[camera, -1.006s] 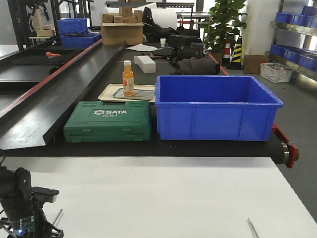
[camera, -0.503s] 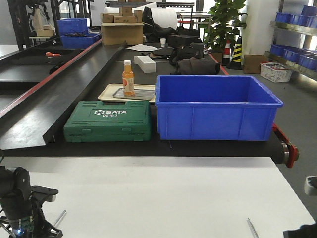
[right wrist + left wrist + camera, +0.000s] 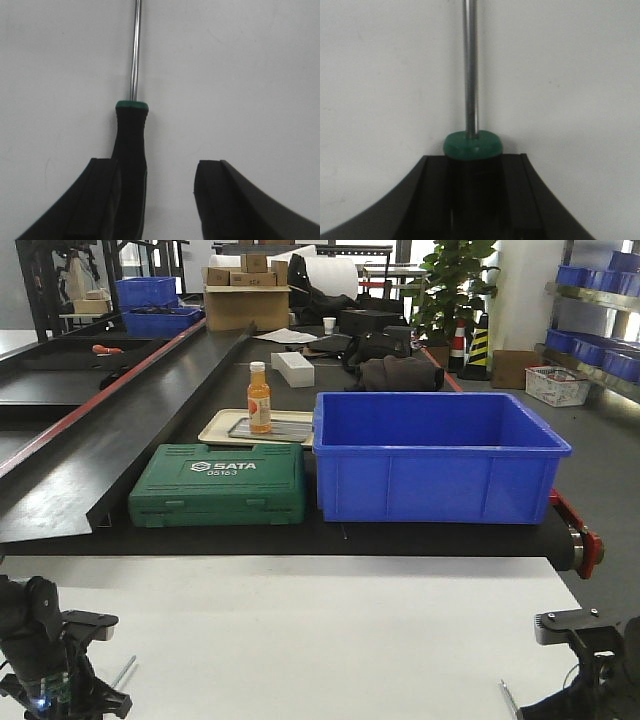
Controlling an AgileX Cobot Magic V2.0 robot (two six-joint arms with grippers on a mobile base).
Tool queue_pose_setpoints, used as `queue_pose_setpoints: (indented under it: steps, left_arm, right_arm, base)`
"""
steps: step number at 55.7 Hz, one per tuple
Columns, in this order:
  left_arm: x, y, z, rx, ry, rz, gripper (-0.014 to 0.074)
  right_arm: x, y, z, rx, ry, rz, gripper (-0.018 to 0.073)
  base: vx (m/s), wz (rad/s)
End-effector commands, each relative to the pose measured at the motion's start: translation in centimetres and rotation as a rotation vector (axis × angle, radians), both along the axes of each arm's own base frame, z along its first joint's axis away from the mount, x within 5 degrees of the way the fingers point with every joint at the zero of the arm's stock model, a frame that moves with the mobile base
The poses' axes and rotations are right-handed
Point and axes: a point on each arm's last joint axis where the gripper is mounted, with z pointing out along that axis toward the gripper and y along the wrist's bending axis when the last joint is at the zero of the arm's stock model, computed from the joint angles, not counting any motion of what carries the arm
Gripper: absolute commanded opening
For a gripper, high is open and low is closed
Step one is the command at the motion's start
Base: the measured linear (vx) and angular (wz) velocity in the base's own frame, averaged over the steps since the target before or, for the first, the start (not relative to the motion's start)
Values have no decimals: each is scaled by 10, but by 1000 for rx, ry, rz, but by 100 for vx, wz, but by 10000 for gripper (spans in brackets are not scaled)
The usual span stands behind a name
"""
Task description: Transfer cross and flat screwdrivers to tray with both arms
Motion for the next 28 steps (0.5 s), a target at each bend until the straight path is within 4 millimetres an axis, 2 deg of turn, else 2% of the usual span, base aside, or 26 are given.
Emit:
queue_pose_setpoints:
  steps: [1, 13, 28]
  left_arm:
    - [5, -5, 12, -42, -57, 37, -3]
    - [5, -5, 12, -42, -58, 37, -1]
    - [5, -5, 12, -42, -58, 37, 0]
  right_arm:
    - [15, 0, 16, 4, -110, 24, 440]
    - [20, 7, -1, 46, -59, 101, 483]
    - [29, 7, -21, 57, -74, 93, 489]
  base:
    - [0, 0]
    - [0, 0]
    - [0, 0]
